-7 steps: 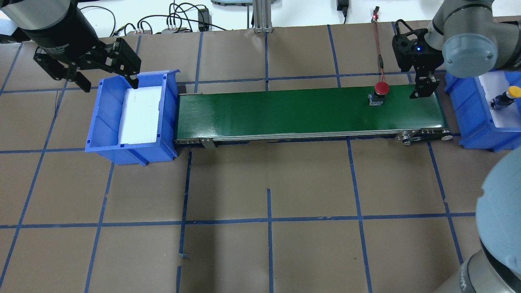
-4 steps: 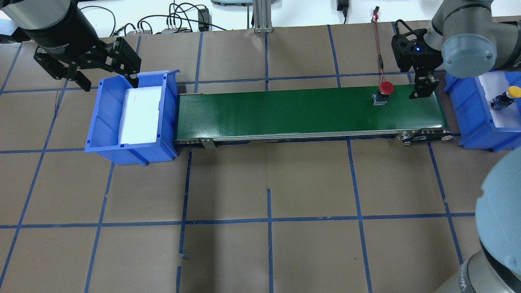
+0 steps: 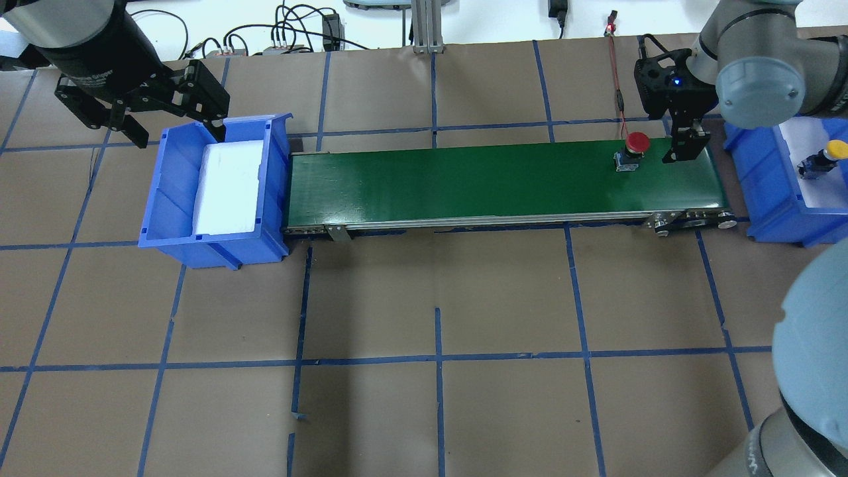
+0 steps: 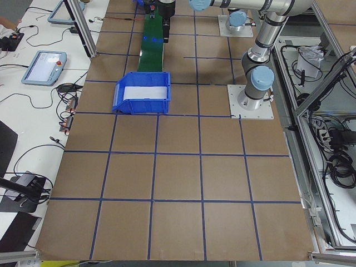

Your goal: Transport two buttons from left to right

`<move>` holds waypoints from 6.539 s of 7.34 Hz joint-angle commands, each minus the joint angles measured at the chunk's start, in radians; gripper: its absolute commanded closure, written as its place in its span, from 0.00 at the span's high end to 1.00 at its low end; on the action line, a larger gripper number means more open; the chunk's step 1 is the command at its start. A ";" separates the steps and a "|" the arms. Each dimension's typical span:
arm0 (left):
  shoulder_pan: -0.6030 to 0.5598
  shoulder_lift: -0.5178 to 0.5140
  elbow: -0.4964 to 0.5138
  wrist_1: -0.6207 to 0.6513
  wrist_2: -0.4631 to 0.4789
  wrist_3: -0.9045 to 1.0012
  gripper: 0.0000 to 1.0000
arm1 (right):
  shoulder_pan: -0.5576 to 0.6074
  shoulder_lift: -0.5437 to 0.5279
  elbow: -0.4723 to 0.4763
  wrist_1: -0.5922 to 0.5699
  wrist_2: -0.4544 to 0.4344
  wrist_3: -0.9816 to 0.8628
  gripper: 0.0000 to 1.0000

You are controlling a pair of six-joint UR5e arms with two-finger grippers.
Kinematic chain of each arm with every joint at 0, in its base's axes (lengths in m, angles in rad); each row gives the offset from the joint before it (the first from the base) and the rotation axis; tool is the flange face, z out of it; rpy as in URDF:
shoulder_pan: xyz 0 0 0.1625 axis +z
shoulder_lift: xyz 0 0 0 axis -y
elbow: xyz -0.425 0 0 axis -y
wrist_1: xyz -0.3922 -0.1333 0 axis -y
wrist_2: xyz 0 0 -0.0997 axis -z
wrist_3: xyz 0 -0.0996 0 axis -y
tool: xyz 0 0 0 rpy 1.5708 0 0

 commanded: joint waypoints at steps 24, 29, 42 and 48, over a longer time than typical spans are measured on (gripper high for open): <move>0.006 -0.015 -0.020 -0.083 0.052 0.003 1.00 | -0.360 0.101 -0.175 0.065 0.061 -0.359 0.09; 0.006 -0.012 -0.021 -0.083 0.052 0.003 1.00 | -0.360 0.156 -0.166 0.049 0.051 -0.348 0.77; 0.006 -0.009 -0.023 -0.087 0.052 0.003 1.00 | 0.218 -0.282 -0.190 0.496 0.044 1.039 1.00; 0.006 0.008 -0.050 -0.081 0.052 0.002 1.00 | 0.278 -0.346 -0.160 0.448 0.042 1.598 1.00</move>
